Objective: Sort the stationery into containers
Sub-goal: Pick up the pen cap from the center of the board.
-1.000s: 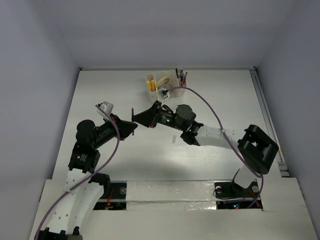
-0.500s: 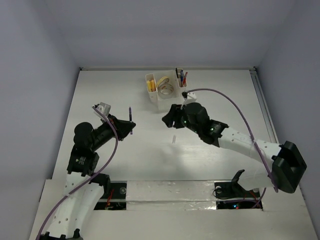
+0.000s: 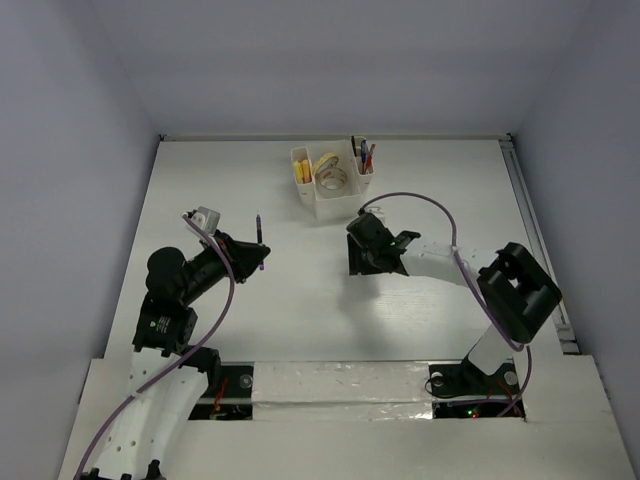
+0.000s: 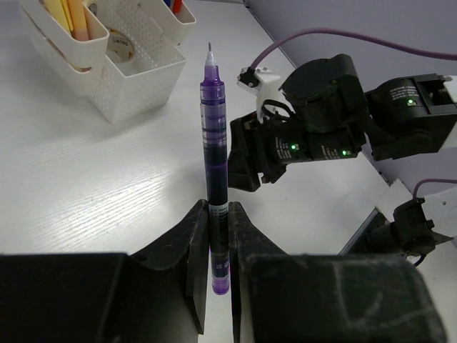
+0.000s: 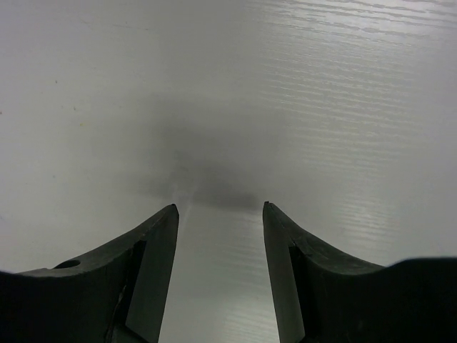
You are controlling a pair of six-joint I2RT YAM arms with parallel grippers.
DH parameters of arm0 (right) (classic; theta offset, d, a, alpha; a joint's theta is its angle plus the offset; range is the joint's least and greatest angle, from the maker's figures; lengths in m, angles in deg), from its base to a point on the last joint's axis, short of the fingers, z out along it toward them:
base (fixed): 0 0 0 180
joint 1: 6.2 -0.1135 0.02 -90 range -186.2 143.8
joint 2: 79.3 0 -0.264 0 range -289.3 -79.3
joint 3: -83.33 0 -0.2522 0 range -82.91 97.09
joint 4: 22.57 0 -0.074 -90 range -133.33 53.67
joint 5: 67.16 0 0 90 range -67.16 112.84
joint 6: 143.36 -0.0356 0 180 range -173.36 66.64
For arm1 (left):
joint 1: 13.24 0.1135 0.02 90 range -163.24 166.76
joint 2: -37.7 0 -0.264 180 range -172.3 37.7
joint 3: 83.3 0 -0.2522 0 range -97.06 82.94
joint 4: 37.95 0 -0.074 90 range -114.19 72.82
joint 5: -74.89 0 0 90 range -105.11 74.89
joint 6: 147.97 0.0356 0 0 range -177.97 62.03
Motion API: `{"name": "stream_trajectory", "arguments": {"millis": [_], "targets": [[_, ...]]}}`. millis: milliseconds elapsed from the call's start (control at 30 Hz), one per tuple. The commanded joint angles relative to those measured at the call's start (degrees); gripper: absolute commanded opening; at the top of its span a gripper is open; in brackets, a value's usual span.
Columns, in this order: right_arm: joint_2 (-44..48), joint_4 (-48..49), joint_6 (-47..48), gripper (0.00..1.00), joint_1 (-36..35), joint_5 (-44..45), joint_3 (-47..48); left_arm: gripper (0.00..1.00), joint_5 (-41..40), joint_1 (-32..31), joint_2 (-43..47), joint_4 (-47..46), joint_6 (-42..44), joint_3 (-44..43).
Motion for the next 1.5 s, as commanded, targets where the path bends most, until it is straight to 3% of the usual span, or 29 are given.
{"name": "stream_trajectory", "arguments": {"millis": [0, 167, 633, 733, 833, 933, 1100, 1300, 1467], "targets": [[-2.21, 1.75, 1.35, 0.57, -0.16, -1.33, 4.00, 0.00, -0.09, -0.17, 0.65, -1.36, 0.84, -1.39], [-6.08, 1.58, 1.88, 0.56, -0.16, -3.36, 5.93, 0.00, -0.08, -0.17, 0.74, -1.36, 0.84, -1.39], [-7.58, 0.18, 2.84, 0.39, -0.68, -6.70, 5.76, 0.00, 0.09, -0.17, 0.65, -1.45, 0.84, -1.39], [-7.67, -0.70, 2.84, 0.41, -1.30, -5.91, 6.02, 0.00, 0.09, -0.17, 0.65, -1.45, 0.84, -1.39], [-6.71, -0.89, 2.67, 0.53, -1.83, -4.68, 5.06, 0.00, 0.09, -0.17, 0.74, -1.53, 0.84, -1.39], [-6.09, -1.06, 2.32, 0.55, -1.83, -4.85, 4.27, 0.00, 0.18, -0.17, 0.74, -1.53, 0.84, -1.39], [-5.12, 0.17, 1.18, 0.40, -1.83, -7.65, 2.77, 0.00, 0.27, -0.17, 0.74, -1.53, 0.84, -1.39], [-5.74, 1.75, 0.56, 0.37, -2.35, -9.95, 2.94, 0.00, 0.18, -0.17, 0.74, -1.62, 0.84, -1.30], [-6.97, 1.23, 1.26, 0.28, -2.35, -9.16, 4.17, 0.00, 0.27, -0.17, 0.65, -1.53, 0.75, -1.39]]}}
